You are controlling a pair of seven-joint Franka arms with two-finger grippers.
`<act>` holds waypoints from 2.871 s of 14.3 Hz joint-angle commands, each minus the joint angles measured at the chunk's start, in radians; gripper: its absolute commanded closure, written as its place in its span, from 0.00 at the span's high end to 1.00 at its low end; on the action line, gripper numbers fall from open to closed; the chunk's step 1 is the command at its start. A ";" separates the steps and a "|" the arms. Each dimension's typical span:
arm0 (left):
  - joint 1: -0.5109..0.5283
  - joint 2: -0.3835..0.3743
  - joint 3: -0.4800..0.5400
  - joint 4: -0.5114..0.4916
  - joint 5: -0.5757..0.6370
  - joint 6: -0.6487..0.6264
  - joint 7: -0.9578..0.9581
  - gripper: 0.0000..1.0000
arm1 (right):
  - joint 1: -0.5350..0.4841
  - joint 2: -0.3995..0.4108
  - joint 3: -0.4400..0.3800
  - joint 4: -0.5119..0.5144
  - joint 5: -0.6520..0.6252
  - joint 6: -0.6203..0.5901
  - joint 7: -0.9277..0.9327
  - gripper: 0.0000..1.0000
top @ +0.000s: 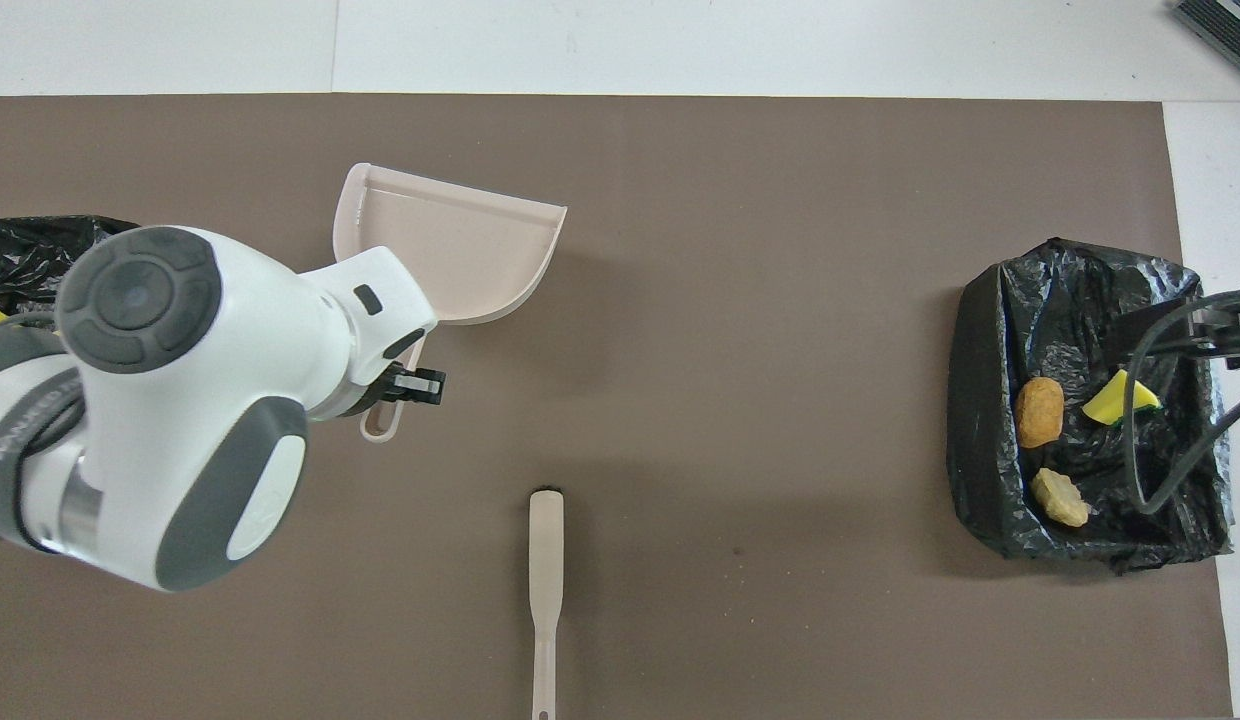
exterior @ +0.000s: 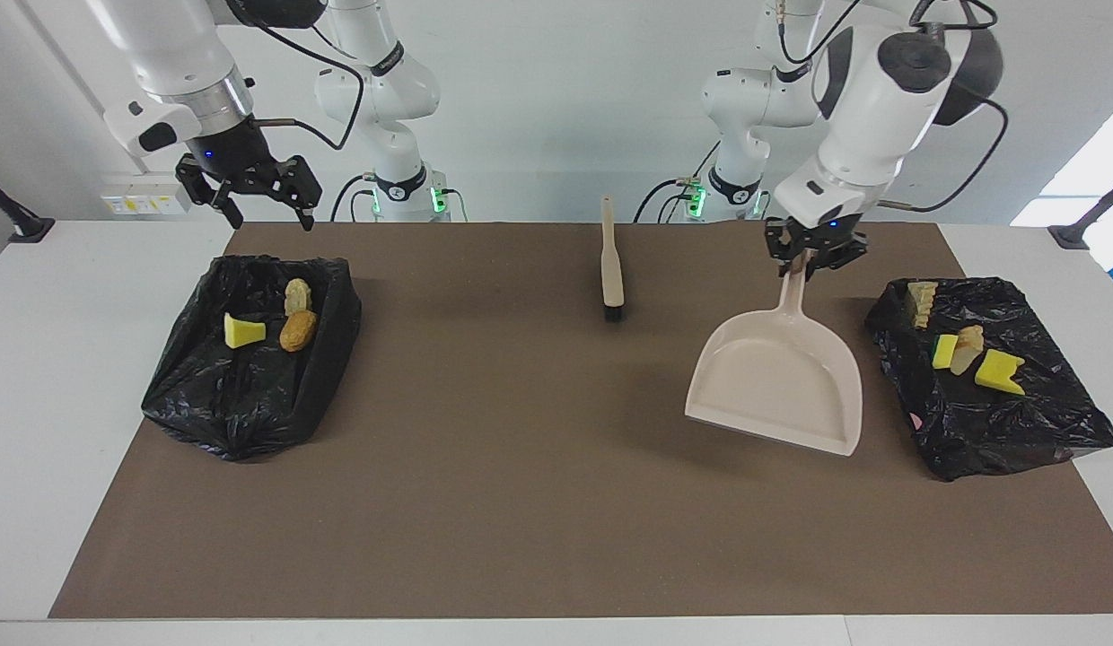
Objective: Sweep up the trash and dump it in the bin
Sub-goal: 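Bring the empty dustpan back to the table center with the left gripper, then release the dustpan and withdraw the left gripper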
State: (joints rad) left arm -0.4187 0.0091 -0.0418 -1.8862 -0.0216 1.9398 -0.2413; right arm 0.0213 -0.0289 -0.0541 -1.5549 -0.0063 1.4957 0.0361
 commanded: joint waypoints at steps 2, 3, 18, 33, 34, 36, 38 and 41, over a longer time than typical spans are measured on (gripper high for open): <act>-0.097 0.148 0.023 0.006 -0.020 0.172 -0.168 0.00 | -0.001 -0.029 0.007 -0.036 0.003 0.018 0.019 1.00; -0.110 0.173 0.023 0.004 -0.024 0.212 -0.200 0.00 | 0.000 -0.029 0.007 -0.036 0.003 0.018 0.019 1.00; -0.147 0.235 0.023 -0.037 -0.051 0.315 -0.303 0.00 | -0.001 -0.029 0.007 -0.036 0.003 0.018 0.019 1.00; 0.073 0.192 0.031 -0.008 -0.046 0.196 -0.043 1.00 | -0.001 -0.029 0.007 -0.036 0.005 0.018 0.019 1.00; 0.105 0.169 0.031 -0.008 -0.046 0.154 0.015 1.00 | -0.001 -0.029 0.007 -0.034 0.003 0.018 0.019 1.00; 0.161 0.123 0.033 -0.008 -0.046 0.098 0.115 1.00 | -0.001 -0.029 0.007 -0.034 0.003 0.018 0.019 1.00; 0.217 0.074 0.036 0.005 -0.046 0.029 0.207 1.00 | 0.000 -0.029 0.007 -0.034 0.005 0.018 0.019 1.00; 0.291 0.045 0.036 0.061 -0.046 -0.083 0.318 1.00 | -0.001 -0.029 0.007 -0.036 0.003 0.018 0.019 1.00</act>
State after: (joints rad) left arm -0.1697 0.0752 0.0033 -1.8547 -0.0588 1.9240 0.0151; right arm 0.0228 -0.0314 -0.0511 -1.5572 -0.0063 1.4958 0.0361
